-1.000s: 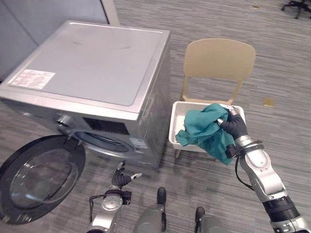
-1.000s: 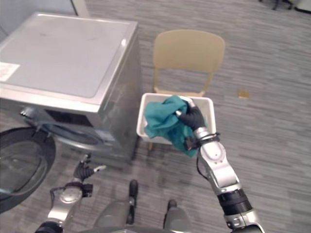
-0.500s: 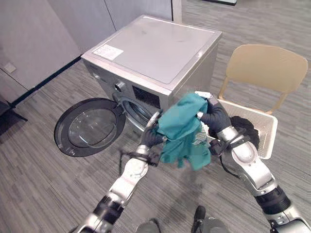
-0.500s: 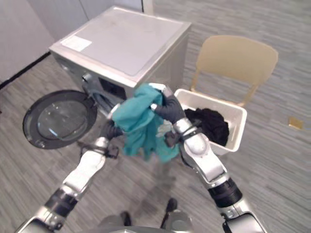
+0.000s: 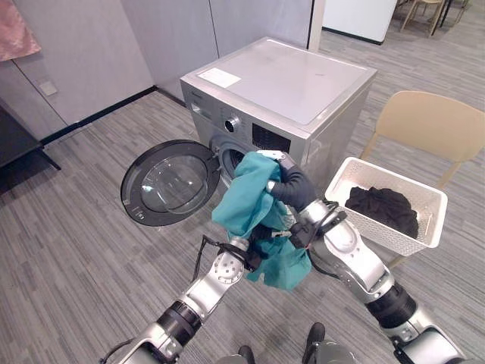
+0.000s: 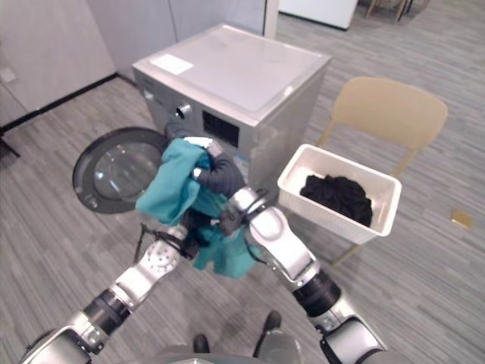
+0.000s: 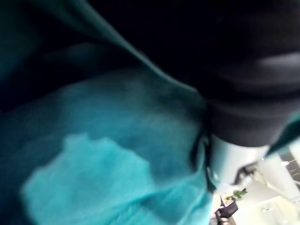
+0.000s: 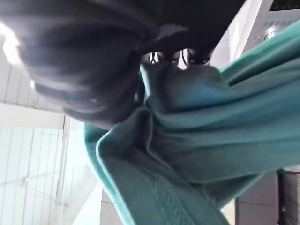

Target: Grab the laundry basket,head to the washer,open it,put in the laundry and shut it.

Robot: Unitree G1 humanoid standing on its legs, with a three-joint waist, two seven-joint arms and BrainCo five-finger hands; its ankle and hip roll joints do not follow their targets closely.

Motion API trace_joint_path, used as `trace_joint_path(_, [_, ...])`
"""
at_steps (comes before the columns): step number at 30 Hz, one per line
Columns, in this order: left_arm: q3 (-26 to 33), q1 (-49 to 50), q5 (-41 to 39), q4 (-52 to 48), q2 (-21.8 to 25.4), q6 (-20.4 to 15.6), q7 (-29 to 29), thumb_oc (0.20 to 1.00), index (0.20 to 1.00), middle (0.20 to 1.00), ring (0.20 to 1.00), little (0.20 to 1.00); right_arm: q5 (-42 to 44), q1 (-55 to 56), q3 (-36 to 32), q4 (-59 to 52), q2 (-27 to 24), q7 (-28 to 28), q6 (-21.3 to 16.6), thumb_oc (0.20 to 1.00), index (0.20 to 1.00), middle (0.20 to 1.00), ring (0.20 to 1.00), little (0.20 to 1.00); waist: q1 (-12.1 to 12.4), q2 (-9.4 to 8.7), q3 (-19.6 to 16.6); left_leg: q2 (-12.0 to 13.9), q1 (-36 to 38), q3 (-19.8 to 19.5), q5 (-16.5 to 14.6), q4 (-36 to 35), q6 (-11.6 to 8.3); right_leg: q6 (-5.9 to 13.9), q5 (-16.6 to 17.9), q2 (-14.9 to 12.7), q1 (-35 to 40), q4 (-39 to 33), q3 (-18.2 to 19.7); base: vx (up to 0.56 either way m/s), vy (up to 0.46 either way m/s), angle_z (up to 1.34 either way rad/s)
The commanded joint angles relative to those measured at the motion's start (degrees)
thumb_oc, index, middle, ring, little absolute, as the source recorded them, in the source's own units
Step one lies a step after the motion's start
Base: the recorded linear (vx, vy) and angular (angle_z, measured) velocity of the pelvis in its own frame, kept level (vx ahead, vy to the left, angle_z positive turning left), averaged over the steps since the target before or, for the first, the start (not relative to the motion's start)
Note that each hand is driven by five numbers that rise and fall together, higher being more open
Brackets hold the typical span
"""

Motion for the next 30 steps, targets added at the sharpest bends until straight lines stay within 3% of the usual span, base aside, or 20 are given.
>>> trace_joint_path(1, [-1.11, -3.76, 1.06, -1.81, -0.46, -0.59, 0.37, 0.200, 0.200, 0.200, 0.200, 0.200, 4.21, -5.50, -2.89, -3.89, 2.86, 0.53, -3.55, 0.796, 0.796, 0.796, 0.796, 0.796, -0.40, -1.48, 1.36, 0.07, -1.48, -4.31, -2.49, -0.26, -0.11, 5.78, -7.30, 2.21, 4.75, -0.88, 8.67, -0.07, 0.023, 0.27])
trace_joint_path(2, [0.57, -3.12, -0.49, -2.28, -0.09, -0.68, 0.98, 0.200, 0.200, 0.200, 0.200, 0.200, 2.66, -3.52, -3.43, -3.58, 1.48, 0.65, -3.12, 1.000, 1.000, 1.000, 1.000, 1.000, -1.00, -1.64, 1.42, -0.56, -2.66, -5.78, -2.14, 0.20, 0.44, 5.44, -8.18, 4.99, 3.90, -0.78, 14.81, -0.04, 0.017, 0.42])
trace_joint_path(6, [5.44, 0.68, -2.21, -3.73, 1.18, -0.47, 0.94, 0.200, 0.200, 0.200, 0.200, 0.200, -3.73, 0.58, -4.71, -2.34, -2.26, 1.47, -1.65, 1.000, 1.000, 1.000, 1.000, 1.000, -0.63, -1.61, 0.74, -1.08, -3.18, -7.76, -1.25, -0.33, 0.59, 4.38, -8.63, 6.02, 4.75, -1.23, 16.44, 0.02, -0.038, 0.42])
trace_joint_path(13, [18.45, 16.22, -5.41, -5.16, 3.42, 0.07, -1.44, 0.200, 0.200, 0.200, 0.200, 0.200, -22.45, 17.66, -14.50, 0.62, -12.95, 1.77, -0.28, 1.000, 1.000, 1.000, 1.000, 1.000, -0.11, -1.00, -0.83, -0.73, -2.03, -9.88, 0.71, -3.20, -0.76, 4.08, -9.67, 5.86, 7.59, -3.42, 12.26, 0.06, -0.089, 0.25])
trace_joint_path(17, [21.55, 19.14, -4.21, -3.07, 3.97, 0.30, -1.50, 0.200, 0.200, 0.200, 0.200, 0.200, -25.24, 22.29, -16.81, 3.39, -14.29, 1.97, -0.12, 1.000, 1.000, 1.000, 1.000, 1.000, -0.16, -0.75, -0.72, -0.60, -1.99, -10.53, 0.91, -3.06, -1.05, 3.96, -10.00, 5.81, 7.96, -3.42, 11.11, 0.04, -0.077, 0.29])
trace_joint_path(19, [26.95, 22.84, -4.48, 4.15, 4.28, 1.31, -1.37, 0.200, 0.200, 0.200, 0.200, 0.200, -27.48, 29.06, -20.13, 12.25, -14.89, 2.16, 0.78, 1.000, 1.000, 1.000, 1.000, 1.000, -0.35, -0.42, 0.78, -0.16, -3.07, -11.65, 0.61, -0.69, -1.88, 3.34, -10.83, 5.85, 8.13, -3.16, 9.28, 0.01, -0.131, 0.16])
trace_joint_path(22, [29.45, 23.55, -6.18, 8.21, 3.89, 2.01, -1.45, 0.200, 0.200, 0.200, 0.200, 0.200, -28.09, 29.94, -20.76, 17.26, -14.54, 1.91, 1.05, 1.000, 1.000, 1.000, 1.000, 1.000, -0.34, -0.41, 1.75, 0.14, -5.33, -12.21, 0.55, 1.96, -2.38, 2.72, -10.91, 5.91, 7.60, -3.33, 8.34, -0.04, -0.098, 0.39])
trace_joint_path(26, [32.67, 24.14, -6.89, 14.47, 3.82, 3.11, -0.65, 0.200, 0.200, 0.200, 0.200, 0.200, -29.70, 30.93, -21.35, 25.15, -14.78, 0.91, 1.45, 1.000, 1.000, 1.000, 1.000, 1.000, -0.36, -0.73, 3.82, 0.94, -9.39, -9.72, -0.38, 8.46, -3.32, 1.72, -12.01, 5.37, 7.58, -3.13, 5.36, 0.02, -0.051, 0.35])
trace_joint_path(27, [33.72, 24.16, -7.64, 16.45, 3.56, 3.40, -0.25, 0.200, 0.200, 0.200, 0.200, 0.200, -30.59, 31.03, -20.90, 28.22, -14.97, 0.40, 2.08, 1.000, 1.000, 1.000, 1.000, 1.000, -0.47, -1.10, 4.45, 3.30, -10.92, -5.12, -0.42, 10.95, -3.07, 1.33, -12.47, 4.78, 8.29, -3.36, 3.48, 0.04, -0.010, 0.94])
trace_joint_path(28, [33.72, 24.16, -7.64, 16.45, 3.56, 3.40, -0.25, 0.200, 0.200, 0.200, 0.200, 0.200, -30.59, 31.03, -20.90, 28.22, -14.97, 0.40, 2.08, 1.000, 1.000, 1.000, 1.000, 1.000, -0.48, -1.10, 4.44, 3.30, -10.94, -5.13, -0.43, 10.97, -3.07, 1.33, -12.47, 4.78, 8.28, -3.36, 3.47, 0.19, -0.005, 0.94])
trace_joint_path(30, [34.73, 24.95, -7.85, 17.86, 3.28, 3.64, 0.28, 0.200, 0.200, 0.200, 0.200, 0.200, -32.71, 31.13, -20.21, 30.25, -15.37, -0.11, 2.91, 1.000, 1.000, 1.000, 1.000, 1.000, -0.04, -1.25, 4.55, 5.34, -11.93, -1.36, 0.30, 9.33, -3.81, 2.06, -13.38, 4.49, 10.01, -3.98, 1.21, 0.19, 0.027, 0.61])
